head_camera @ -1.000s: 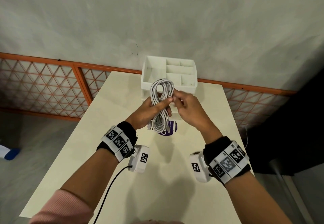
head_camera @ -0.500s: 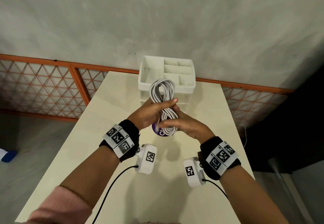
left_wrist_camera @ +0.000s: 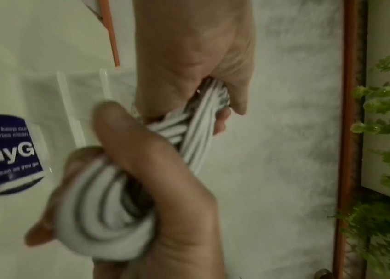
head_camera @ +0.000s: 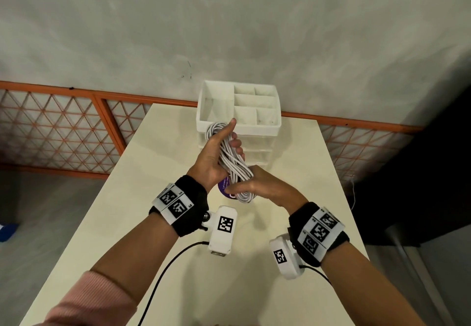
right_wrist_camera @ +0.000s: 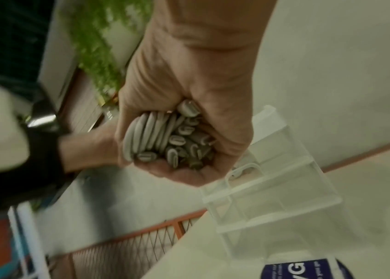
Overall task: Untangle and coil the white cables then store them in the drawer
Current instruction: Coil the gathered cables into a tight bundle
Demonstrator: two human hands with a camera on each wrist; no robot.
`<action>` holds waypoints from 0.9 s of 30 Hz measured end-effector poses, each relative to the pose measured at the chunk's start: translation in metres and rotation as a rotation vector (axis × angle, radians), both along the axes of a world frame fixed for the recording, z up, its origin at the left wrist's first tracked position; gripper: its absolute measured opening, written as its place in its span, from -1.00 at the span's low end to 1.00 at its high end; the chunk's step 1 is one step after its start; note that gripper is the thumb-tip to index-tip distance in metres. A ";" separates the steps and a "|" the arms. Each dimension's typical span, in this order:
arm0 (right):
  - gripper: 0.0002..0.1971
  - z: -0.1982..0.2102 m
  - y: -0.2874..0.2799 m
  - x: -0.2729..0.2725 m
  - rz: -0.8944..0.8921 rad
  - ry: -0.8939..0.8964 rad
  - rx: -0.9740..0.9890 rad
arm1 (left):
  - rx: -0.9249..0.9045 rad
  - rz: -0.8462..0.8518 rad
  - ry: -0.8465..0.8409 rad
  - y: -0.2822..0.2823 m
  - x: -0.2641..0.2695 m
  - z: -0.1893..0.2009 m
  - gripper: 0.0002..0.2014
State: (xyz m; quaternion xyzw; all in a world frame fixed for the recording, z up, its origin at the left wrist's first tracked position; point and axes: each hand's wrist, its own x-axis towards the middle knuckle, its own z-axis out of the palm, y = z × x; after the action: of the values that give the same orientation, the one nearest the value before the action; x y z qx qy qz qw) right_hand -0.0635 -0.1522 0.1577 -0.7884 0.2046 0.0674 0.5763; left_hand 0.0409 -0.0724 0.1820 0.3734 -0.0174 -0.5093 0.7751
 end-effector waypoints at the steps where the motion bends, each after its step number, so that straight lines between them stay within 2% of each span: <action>1: -0.69 -0.003 0.003 0.000 -0.020 0.004 -0.063 | 0.048 0.031 0.012 -0.003 -0.001 -0.001 -0.64; 3: -0.80 -0.008 0.007 0.001 -0.051 0.003 -0.213 | 0.136 0.098 0.012 -0.007 -0.004 -0.006 -0.59; 5: -0.70 -0.015 0.010 -0.002 -0.073 0.010 -0.357 | 0.191 0.147 0.003 -0.010 -0.007 -0.014 -0.58; 7: -0.69 -0.018 0.009 -0.005 -0.052 0.016 -0.437 | 0.196 0.135 0.016 -0.011 -0.009 -0.022 -0.57; 11: -0.83 -0.016 -0.004 -0.010 0.008 0.084 -0.300 | 0.097 -0.030 0.064 -0.004 -0.004 -0.028 -0.66; 14: -0.92 -0.011 -0.011 -0.015 0.051 0.077 -0.199 | -0.004 -0.085 0.056 0.002 -0.003 -0.023 -0.75; 20: -0.86 -0.009 -0.016 -0.022 0.072 0.011 0.030 | -0.071 0.068 -0.003 0.000 -0.013 -0.021 -0.86; 24: -0.94 -0.011 -0.004 -0.029 0.035 -0.042 0.047 | 0.014 0.048 -0.042 -0.005 -0.015 -0.017 -0.62; 27: -0.82 -0.018 0.005 -0.029 -0.004 -0.024 -0.069 | 0.113 0.111 -0.006 -0.009 -0.018 -0.020 -0.53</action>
State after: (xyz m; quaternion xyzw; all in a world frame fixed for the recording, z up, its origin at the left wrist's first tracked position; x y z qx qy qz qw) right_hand -0.0927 -0.1469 0.1392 -0.8081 0.2016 0.0497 0.5513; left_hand 0.0228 -0.0817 0.1625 0.4184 0.0296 -0.4645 0.7799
